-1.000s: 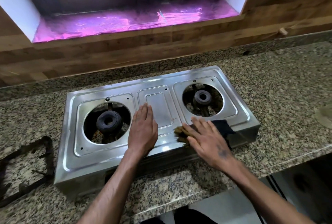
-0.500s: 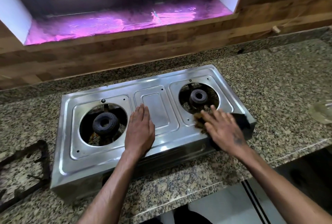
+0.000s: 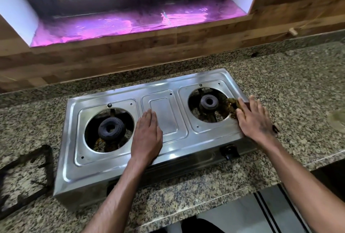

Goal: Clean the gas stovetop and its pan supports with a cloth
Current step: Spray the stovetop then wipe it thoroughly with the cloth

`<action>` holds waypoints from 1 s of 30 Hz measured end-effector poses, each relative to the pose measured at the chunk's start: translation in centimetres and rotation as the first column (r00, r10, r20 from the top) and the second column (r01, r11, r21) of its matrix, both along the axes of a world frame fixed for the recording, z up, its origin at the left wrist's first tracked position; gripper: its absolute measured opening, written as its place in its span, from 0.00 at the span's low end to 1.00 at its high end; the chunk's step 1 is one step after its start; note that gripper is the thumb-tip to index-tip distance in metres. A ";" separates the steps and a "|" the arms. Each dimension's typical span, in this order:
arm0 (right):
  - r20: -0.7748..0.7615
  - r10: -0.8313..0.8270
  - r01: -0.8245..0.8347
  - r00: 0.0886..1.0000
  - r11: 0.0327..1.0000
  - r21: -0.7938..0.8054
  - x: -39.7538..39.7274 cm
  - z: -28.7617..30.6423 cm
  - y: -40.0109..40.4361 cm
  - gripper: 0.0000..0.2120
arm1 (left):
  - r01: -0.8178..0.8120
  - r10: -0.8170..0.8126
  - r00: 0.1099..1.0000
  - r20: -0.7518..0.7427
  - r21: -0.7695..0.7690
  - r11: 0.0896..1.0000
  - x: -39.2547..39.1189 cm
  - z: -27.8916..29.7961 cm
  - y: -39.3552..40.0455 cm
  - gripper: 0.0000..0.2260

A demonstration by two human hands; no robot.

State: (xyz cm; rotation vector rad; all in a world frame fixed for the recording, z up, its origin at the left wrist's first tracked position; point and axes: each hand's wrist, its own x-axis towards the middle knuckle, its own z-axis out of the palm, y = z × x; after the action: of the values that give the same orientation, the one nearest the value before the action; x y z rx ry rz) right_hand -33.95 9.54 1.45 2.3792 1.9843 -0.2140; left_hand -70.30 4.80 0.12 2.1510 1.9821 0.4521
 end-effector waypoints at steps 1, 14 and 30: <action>-0.001 -0.027 0.027 1.000 1.000 0.008 -0.3 0.0 0.6 0.28 | -0.001 0.001 1.000 -0.001 -0.002 1.000 0.1 0.0 0.0 0.26; -0.051 0.001 -0.002 0.999 1.000 -0.025 -0.7 0.4 3.9 0.27 | -0.008 0.008 1.000 0.012 -0.003 1.000 0.2 0.1 -0.1 0.27; -0.178 0.237 -0.234 0.955 0.971 0.042 -11.5 -0.8 -9.5 0.29 | 0.003 -0.003 1.000 0.028 -0.011 1.000 0.0 -0.2 0.0 0.25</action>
State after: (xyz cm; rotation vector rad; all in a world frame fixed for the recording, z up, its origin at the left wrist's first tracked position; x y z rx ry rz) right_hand -45.45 0.03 0.61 2.1771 2.3387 -0.4173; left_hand -70.29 4.79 -0.10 2.1286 1.9620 0.4679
